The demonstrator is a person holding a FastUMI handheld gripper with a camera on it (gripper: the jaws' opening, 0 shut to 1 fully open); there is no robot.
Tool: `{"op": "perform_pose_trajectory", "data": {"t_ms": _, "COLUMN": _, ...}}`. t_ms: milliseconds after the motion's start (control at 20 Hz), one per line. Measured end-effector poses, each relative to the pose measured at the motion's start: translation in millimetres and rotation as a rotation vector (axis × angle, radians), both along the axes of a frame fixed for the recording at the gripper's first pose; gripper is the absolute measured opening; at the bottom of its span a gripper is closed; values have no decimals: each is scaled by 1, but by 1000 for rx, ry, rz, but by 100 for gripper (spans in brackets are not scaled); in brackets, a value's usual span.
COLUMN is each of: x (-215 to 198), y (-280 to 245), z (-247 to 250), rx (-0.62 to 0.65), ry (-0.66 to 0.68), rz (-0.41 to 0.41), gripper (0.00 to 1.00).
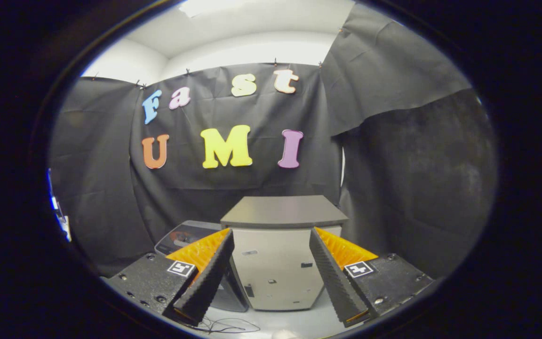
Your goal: Put the clothes into the washing machine and then close the washing machine lid.
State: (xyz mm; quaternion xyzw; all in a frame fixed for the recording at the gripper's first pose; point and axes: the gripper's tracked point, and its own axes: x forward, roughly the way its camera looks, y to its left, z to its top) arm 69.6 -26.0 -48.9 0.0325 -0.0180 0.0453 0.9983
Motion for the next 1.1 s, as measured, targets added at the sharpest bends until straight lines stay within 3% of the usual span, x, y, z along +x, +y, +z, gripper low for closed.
{"op": "perform_pose_trajectory", "data": {"t_ms": 550, "x": -41, "y": -57, "z": -78, "rx": 6, "ry": 71, "rz": -44, "gripper": 100}}
{"op": "perform_pose_trajectory", "data": {"t_ms": 1100, "x": -46, "y": -52, "z": -80, "rx": -28, "ry": 84, "rz": -24, "gripper": 100}}
